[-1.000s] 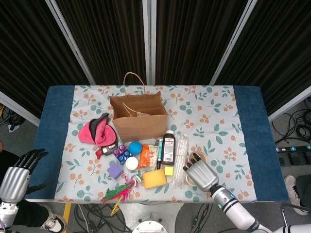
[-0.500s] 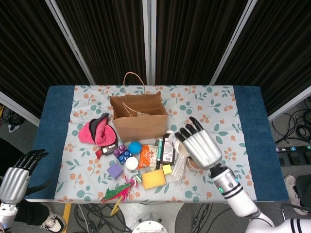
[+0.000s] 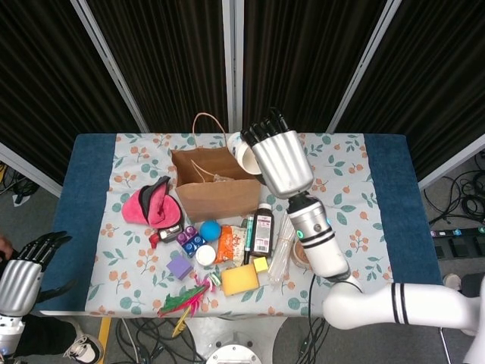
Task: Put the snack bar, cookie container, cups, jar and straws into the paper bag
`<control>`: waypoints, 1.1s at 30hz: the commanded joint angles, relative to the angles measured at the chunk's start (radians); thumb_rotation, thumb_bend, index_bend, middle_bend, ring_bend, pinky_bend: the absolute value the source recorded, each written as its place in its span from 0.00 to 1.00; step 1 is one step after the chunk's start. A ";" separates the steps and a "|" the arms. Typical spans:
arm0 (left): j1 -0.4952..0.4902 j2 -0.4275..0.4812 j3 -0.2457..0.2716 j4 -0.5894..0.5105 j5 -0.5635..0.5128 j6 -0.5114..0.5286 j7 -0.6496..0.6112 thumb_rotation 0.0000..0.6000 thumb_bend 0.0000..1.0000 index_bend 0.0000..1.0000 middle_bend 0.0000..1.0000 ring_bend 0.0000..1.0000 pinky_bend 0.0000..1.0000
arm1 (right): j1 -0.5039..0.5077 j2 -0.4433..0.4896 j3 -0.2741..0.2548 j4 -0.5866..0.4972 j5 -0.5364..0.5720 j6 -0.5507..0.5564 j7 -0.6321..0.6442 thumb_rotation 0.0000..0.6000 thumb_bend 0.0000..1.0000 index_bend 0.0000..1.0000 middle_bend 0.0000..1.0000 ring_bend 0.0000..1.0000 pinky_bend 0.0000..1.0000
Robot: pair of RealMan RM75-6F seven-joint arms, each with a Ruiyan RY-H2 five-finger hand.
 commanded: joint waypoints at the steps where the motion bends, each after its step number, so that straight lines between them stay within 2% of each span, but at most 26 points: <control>1: 0.000 0.000 -0.002 0.006 -0.005 -0.002 -0.008 1.00 0.10 0.25 0.28 0.20 0.25 | 0.066 -0.094 0.007 0.085 0.093 -0.010 -0.037 1.00 0.14 0.52 0.49 0.30 0.17; 7: -0.004 0.005 -0.010 0.015 -0.014 -0.005 -0.026 1.00 0.10 0.25 0.28 0.20 0.25 | 0.108 -0.164 -0.020 0.155 0.141 -0.021 -0.037 1.00 0.11 0.50 0.47 0.30 0.17; 9: -0.005 0.007 -0.012 0.012 -0.017 -0.006 -0.034 1.00 0.10 0.25 0.28 0.20 0.25 | 0.114 -0.168 -0.022 0.160 0.159 -0.028 -0.037 1.00 0.08 0.46 0.44 0.27 0.16; 11: -0.007 0.009 -0.014 0.008 -0.017 -0.006 -0.040 1.00 0.10 0.25 0.28 0.20 0.25 | 0.119 -0.162 -0.013 0.148 0.206 -0.041 -0.037 1.00 0.02 0.35 0.37 0.19 0.11; 14: -0.009 0.008 -0.016 0.003 -0.019 -0.010 -0.044 1.00 0.10 0.25 0.28 0.20 0.25 | 0.125 -0.145 0.003 0.120 0.261 -0.054 -0.030 1.00 0.00 0.18 0.26 0.08 0.02; 18: -0.009 0.007 -0.013 0.005 -0.015 -0.010 -0.042 1.00 0.10 0.25 0.28 0.19 0.25 | 0.124 -0.124 0.017 0.100 0.262 -0.045 0.001 1.00 0.00 0.07 0.18 0.01 0.00; 24: -0.006 0.006 -0.010 0.004 -0.012 -0.006 -0.036 1.00 0.10 0.25 0.28 0.20 0.25 | 0.085 -0.053 0.023 0.021 0.222 -0.003 0.054 1.00 0.00 0.05 0.17 0.00 0.00; 27: -0.004 0.007 -0.008 0.003 -0.010 -0.005 -0.034 1.00 0.10 0.25 0.28 0.20 0.25 | 0.014 0.024 -0.023 -0.091 0.133 0.043 0.080 1.00 0.00 0.05 0.18 0.00 0.00; 30: -0.005 0.005 -0.003 0.006 -0.009 -0.013 -0.034 1.00 0.10 0.25 0.28 0.20 0.25 | -0.109 0.138 -0.144 -0.222 0.039 0.083 0.097 1.00 0.00 0.05 0.20 0.01 0.00; 33: -0.010 0.000 -0.004 0.007 -0.006 -0.019 -0.031 1.00 0.10 0.25 0.28 0.19 0.25 | -0.212 0.216 -0.258 -0.291 0.011 0.082 0.137 1.00 0.00 0.05 0.20 0.01 0.00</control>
